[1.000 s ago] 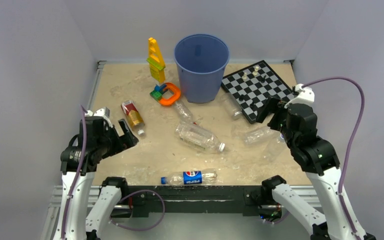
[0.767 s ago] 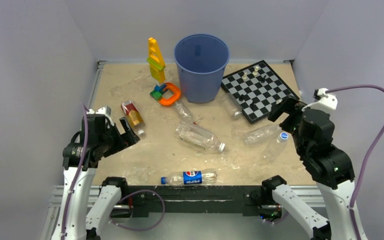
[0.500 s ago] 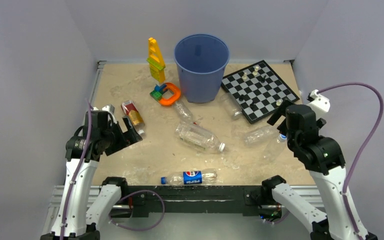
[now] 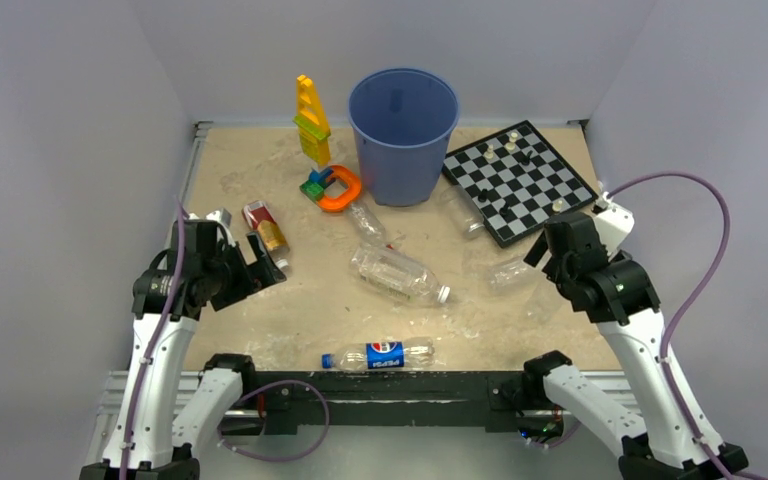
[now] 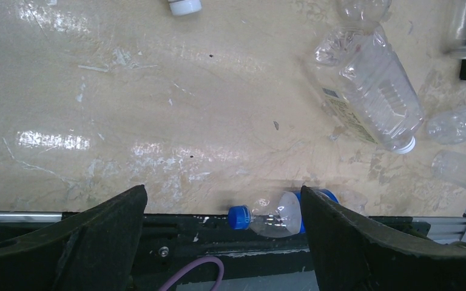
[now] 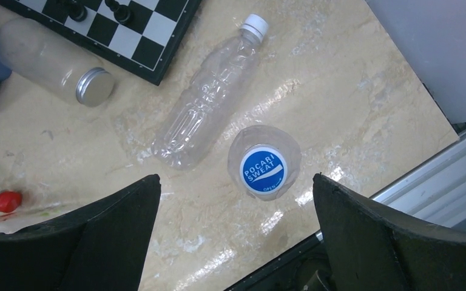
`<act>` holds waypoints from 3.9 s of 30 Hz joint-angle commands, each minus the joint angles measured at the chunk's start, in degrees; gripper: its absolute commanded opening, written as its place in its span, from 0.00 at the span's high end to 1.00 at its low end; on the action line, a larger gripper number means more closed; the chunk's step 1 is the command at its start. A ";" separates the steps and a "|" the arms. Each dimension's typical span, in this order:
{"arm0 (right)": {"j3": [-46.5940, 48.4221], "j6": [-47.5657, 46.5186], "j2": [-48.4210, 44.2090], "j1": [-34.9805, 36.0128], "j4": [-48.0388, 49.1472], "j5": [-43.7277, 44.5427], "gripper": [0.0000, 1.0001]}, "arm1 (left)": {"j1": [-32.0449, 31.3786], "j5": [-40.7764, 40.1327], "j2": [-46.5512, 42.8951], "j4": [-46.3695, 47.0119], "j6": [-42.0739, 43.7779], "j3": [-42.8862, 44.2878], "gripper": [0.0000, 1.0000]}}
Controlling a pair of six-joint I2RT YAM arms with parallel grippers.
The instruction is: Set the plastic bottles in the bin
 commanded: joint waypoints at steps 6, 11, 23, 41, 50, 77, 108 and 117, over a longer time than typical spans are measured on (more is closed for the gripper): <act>-2.82 2.98 1.27 -4.16 0.80 0.63 0.03 | -0.12 -0.22 -1.40 2.48 0.62 -1.49 0.00; -4.26 3.52 0.64 -5.13 1.47 0.60 0.07 | -0.14 0.82 -0.02 3.48 0.94 -1.91 0.00; -5.25 2.91 3.62 -5.13 2.98 0.72 0.18 | -0.12 0.42 0.76 3.70 2.11 -2.72 0.00; 1.14 2.79 2.94 -5.13 -0.22 2.74 1.00 | -0.13 -1.30 1.61 3.89 3.12 -3.83 0.00; 36.39 -16.45 10.47 -5.14 4.44 -10.42 1.00 | -0.14 -2.49 2.34 2.38 3.45 -2.78 0.00; 64.88 -25.26 54.02 3.16 42.06 -31.74 1.00 | -0.11 -8.33 1.66 -4.84 -2.66 3.09 0.00; -3.54 -4.31 6.28 -9.68 32.22 -15.37 0.16 | -0.16 -3.23 0.14 -3.34 -1.25 3.78 0.00; -21.33 5.11 4.96 -21.65 30.27 -25.42 0.15 | -0.16 -2.23 -2.88 -4.46 -2.20 4.32 0.00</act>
